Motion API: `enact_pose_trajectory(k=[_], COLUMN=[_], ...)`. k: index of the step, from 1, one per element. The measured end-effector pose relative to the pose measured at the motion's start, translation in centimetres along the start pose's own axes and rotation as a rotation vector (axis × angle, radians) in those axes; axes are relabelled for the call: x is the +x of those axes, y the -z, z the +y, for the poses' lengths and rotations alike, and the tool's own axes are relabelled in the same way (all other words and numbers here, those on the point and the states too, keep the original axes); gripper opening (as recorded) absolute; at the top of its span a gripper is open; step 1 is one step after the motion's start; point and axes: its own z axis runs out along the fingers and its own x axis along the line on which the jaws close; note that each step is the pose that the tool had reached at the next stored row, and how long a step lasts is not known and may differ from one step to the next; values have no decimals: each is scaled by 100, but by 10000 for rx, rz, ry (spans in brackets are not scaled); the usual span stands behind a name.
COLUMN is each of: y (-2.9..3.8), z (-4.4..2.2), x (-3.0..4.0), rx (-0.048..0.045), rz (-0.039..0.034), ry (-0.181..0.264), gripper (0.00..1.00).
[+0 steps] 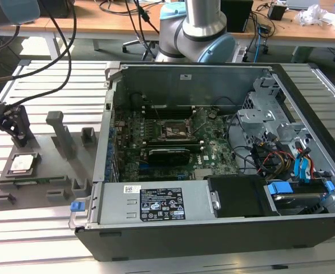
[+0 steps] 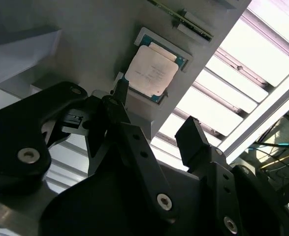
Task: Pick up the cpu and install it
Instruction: 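Pick up the cpu and move it towards the insertion slot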
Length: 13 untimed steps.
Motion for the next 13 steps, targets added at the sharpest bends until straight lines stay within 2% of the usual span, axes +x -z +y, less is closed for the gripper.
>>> enact_pose_trajectory(k=[5,7,8,10,13], y=[-71,-149,-180,-222,-272], z=[1,1,1,0,1], x=[-1,-7,-15,-45,-73], rx=[2,21,52,188,277], rz=[0,1,2,6,9], ry=[-2,3,24,102,280], gripper=[66,66,66,66,66])
